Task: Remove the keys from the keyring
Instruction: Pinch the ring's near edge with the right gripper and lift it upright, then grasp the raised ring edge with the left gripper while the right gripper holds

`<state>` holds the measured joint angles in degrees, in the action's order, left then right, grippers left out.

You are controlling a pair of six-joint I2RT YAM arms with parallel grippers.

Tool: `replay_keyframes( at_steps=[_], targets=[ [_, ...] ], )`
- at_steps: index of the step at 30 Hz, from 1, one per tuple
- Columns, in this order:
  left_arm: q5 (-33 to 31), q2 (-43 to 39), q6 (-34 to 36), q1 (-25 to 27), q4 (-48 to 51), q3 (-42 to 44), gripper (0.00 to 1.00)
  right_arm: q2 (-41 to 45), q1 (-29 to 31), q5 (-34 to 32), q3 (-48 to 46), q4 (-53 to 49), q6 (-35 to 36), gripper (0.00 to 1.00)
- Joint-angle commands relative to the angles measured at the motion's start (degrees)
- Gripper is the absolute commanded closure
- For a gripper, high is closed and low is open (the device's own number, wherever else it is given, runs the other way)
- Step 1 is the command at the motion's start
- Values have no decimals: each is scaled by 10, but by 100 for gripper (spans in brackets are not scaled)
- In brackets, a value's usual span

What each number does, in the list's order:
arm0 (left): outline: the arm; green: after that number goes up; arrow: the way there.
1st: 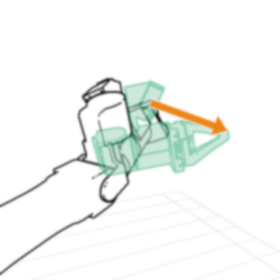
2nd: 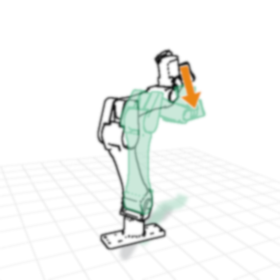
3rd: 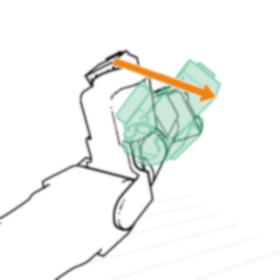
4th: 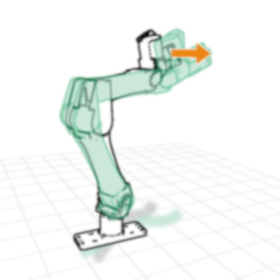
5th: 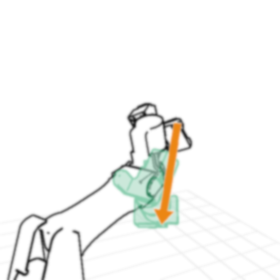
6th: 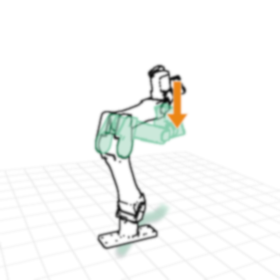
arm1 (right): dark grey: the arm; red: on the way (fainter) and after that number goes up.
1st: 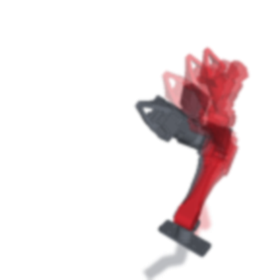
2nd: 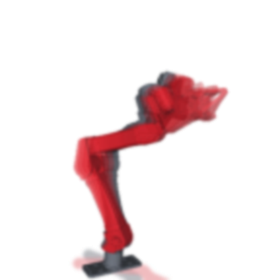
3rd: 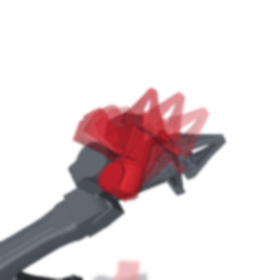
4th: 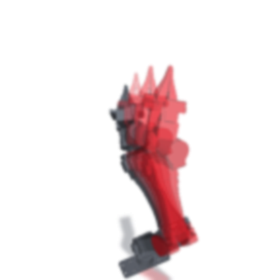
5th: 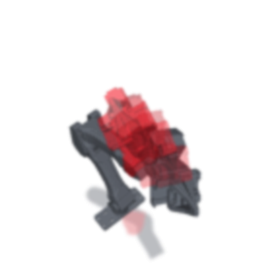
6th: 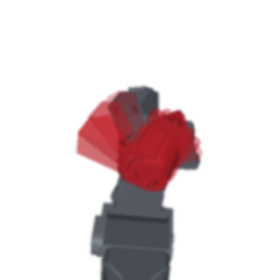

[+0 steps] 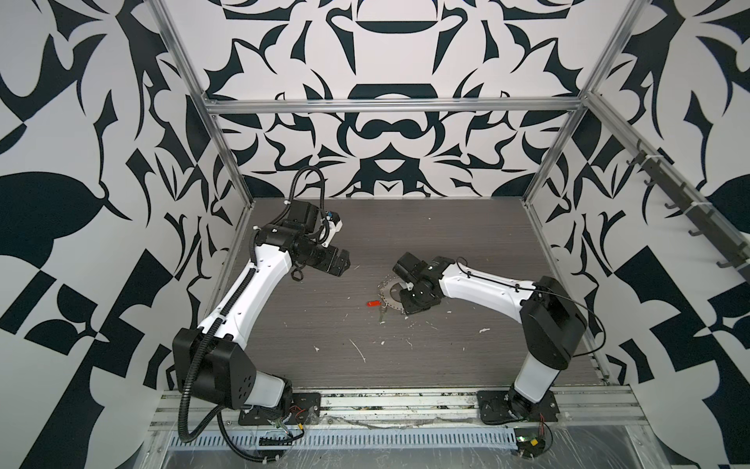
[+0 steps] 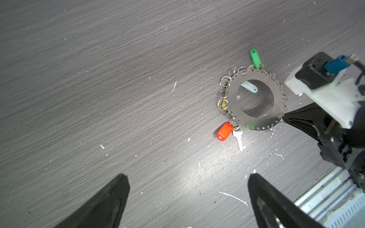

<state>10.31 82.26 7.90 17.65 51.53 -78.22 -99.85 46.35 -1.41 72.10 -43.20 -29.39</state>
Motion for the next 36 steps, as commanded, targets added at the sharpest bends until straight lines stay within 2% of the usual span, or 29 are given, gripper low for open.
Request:
replay_keyframes(
  at_steps=[1, 8, 16, 19, 26, 31, 36],
  targets=[
    [19, 7, 14, 15, 3, -28, 1, 29, 4, 28, 52, -33, 15, 100],
    [28, -10, 52, 54, -21, -35, 1, 17, 3, 53, 162, -99, 47, 100],
    [69, -31, 83, 81, 15, -33, 13, -4, -15, 77, 252, -146, 64, 100],
    [99, -46, 80, 81, 37, -33, 14, -8, -18, 82, 272, -155, 65, 100],
    [159, -63, 20, 93, 20, -5, 14, -12, -30, 93, 290, -154, 56, 100],
    [144, -61, 9, 105, -24, 27, 13, -21, -38, 100, 313, -155, 50, 100],
    [102, -48, 23, 121, -72, 49, 9, -29, -48, 118, 339, -157, 46, 100]
  ],
)
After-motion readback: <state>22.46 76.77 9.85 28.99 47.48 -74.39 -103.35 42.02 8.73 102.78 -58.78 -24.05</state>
